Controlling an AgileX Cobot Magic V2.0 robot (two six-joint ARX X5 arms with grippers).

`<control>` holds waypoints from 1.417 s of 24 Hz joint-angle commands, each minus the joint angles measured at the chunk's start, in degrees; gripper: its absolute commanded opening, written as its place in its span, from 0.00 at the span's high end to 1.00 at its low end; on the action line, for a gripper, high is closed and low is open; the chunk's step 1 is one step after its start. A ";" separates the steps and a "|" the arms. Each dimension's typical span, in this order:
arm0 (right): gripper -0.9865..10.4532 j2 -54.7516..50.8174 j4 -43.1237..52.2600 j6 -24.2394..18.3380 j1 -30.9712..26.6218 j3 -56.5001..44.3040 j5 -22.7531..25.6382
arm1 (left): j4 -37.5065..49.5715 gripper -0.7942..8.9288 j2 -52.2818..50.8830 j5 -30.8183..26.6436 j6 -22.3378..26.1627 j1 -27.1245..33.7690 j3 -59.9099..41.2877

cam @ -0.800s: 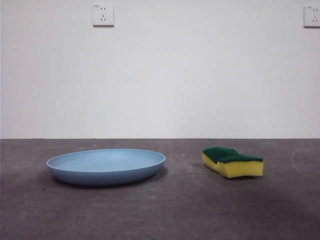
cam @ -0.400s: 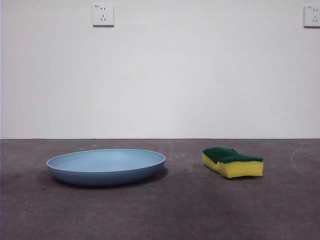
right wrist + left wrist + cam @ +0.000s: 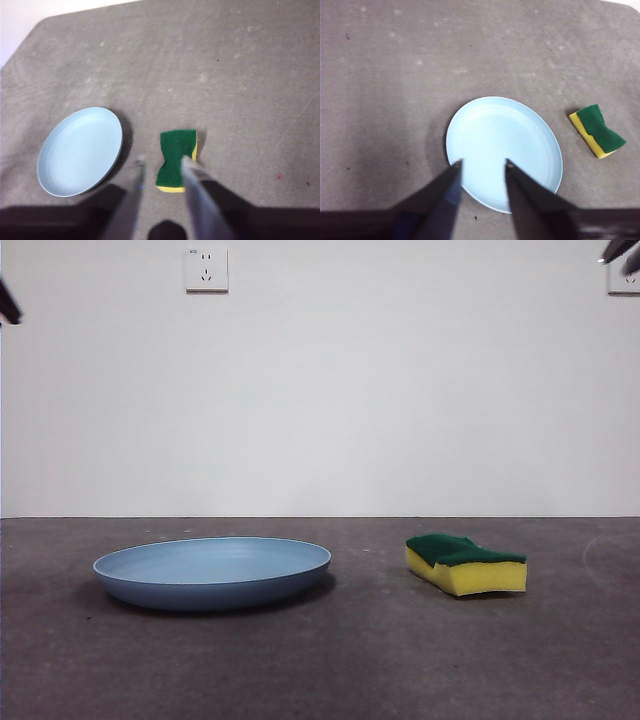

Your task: Pick up the plate,pick up the cloth,clean the plate with the cloth

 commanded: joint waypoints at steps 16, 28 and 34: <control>0.47 2.21 0.07 -0.98 0.13 0.35 -0.11 | -3.93 0.44 36.52 -6.19 6.73 -5.27 20.85; 0.48 2.32 0.07 -0.94 0.13 0.35 -0.07 | 0.33 0.46 54.23 -7.78 6.91 -8.61 21.24; 0.48 2.40 0.07 -0.76 0.13 0.35 -0.07 | 0.94 0.54 56.50 -7.76 6.91 -8.61 21.24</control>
